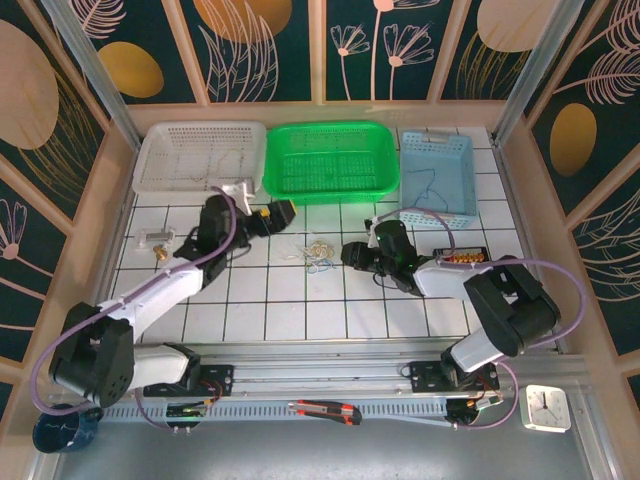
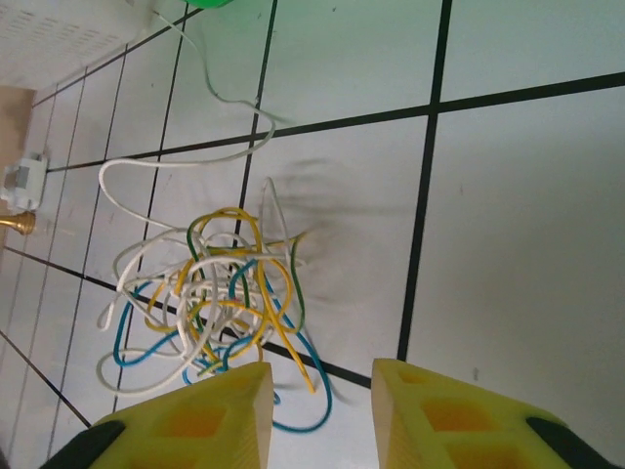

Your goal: Untangle the cables

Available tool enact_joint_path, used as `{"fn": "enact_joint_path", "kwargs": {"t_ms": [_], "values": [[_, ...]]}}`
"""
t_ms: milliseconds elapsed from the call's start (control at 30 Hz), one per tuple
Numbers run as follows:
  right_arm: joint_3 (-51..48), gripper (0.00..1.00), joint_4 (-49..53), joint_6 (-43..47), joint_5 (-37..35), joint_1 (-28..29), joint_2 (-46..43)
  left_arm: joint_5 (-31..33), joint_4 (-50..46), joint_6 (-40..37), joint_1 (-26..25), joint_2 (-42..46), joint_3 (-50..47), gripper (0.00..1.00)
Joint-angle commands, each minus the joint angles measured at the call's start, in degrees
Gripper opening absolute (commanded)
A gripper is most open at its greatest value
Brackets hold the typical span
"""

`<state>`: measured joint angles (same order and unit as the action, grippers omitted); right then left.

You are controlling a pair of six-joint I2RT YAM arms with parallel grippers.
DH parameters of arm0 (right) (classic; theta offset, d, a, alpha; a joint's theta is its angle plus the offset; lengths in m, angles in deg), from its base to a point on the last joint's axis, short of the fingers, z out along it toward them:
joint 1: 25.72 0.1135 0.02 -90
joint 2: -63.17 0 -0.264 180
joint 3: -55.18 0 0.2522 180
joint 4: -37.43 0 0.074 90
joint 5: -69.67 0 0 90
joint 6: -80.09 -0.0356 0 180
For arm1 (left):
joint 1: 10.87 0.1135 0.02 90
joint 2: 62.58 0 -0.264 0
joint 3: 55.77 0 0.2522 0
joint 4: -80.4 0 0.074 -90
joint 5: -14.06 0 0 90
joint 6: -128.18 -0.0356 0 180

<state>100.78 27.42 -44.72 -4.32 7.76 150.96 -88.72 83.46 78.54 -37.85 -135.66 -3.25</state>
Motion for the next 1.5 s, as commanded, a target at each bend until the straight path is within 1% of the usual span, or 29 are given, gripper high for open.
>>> {"fn": "enact_joint_path", "kwargs": {"t_ms": [0, 67, 200, 467, 733, 1133, 1200, 1367, 1400, 1467], "values": [[2.5, 0.31, -4.26, -1.47, 1.63, 0.59, 2.79, 9.76, -2.46, -3.98, -4.24, -1.68, 0.28, 0.99], [3.34, 0.3, -4.94, -1.86, 1.66, 0.95, 4.34, 12.72, -5.64, -6.29, -6.05, -3.83, 1.48, 0.99], [4.2, 0.28, -5.32, -2.41, 1.32, 1.3, 6.36, 14.66, -6.41, -7.22, -6.56, -5.61, 1.75, 0.99], [3.84, 0.28, -5.22, -2.33, 0.07, 1.77, 6.74, 13.86, -6.01, -8.62, -6.59, -8.28, 2.54, 0.99], [5.41, 0.28, -6.85, -3.1, 1.19, 1.83, 10.02, 14.09, -6.83, -10.38, -6.59, -11.09, 3.86, 0.99], [8.37, 0.28, -10.05, -5.13, 3.3, 2.0, 15.13, 13.64, -5.92, -10.52, -6.58, -14.43, 3.11, 0.99], [8.51, 0.24, -10.67, -5.5, 3.8, 1.88, 15.79, 13.63, -5.68, -10.56, -6.58, -14.85, 2.74, 0.99], [8.17, 0.02, -10.31, -5.03, 4.12, 1.58, 14.26, 13.63, -5.53, -11.17, -6.59, -16.02, 2.05, 0.99], [8.07, 0.0, -9.79, -4.72, 4.01, 1.47, 13.45, 13.65, -5.57, -11.39, -6.54, -16.33, 1.87, 0.99], [7.82, 0.0, -8.66, -4.05, 3.85, 1.13, 11.36, 13.8, -5.75, -11.83, -6.56, -17.1, 1.55, 0.99]]}}
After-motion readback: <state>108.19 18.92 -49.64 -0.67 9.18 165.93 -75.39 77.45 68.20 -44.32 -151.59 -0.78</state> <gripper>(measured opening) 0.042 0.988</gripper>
